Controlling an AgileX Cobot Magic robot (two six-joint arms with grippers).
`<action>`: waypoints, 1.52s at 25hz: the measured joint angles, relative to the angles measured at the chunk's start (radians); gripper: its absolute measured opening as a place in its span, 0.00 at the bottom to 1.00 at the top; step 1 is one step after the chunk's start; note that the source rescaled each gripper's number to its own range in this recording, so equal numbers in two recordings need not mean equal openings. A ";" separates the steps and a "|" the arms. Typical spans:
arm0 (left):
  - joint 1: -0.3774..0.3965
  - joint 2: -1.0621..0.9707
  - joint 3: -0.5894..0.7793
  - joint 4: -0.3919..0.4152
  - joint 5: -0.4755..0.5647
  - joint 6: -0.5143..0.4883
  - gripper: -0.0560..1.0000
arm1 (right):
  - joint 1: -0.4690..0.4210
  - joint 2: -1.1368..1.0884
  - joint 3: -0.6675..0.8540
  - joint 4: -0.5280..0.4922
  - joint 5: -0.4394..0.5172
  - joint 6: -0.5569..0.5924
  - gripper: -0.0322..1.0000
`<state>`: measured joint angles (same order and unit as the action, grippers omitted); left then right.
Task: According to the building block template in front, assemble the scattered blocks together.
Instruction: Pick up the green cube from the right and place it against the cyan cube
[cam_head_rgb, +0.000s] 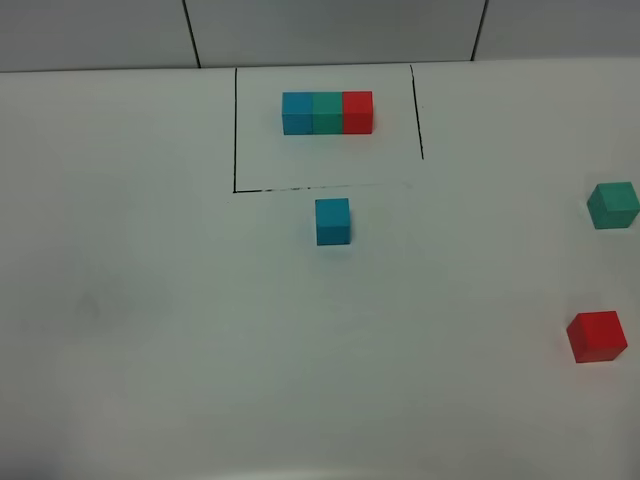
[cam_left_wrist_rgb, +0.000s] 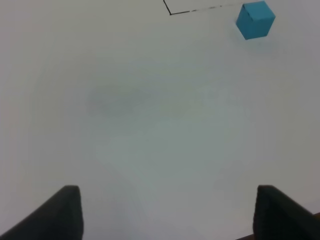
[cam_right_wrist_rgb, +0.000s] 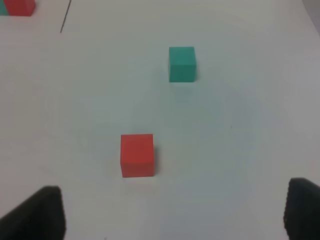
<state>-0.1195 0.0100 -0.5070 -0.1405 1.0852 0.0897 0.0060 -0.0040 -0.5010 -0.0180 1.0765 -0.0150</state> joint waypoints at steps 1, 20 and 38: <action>0.000 -0.009 0.001 0.000 0.003 0.000 0.67 | 0.000 0.000 0.000 0.000 0.000 0.000 0.84; 0.032 -0.017 0.001 -0.001 0.003 0.000 0.67 | 0.000 0.000 0.000 0.000 0.000 0.000 0.84; 0.088 -0.017 0.001 -0.001 0.003 0.000 0.67 | 0.000 0.000 0.000 0.000 0.000 0.001 0.84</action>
<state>-0.0314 -0.0069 -0.5062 -0.1415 1.0879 0.0897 0.0060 -0.0040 -0.5010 -0.0180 1.0765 -0.0140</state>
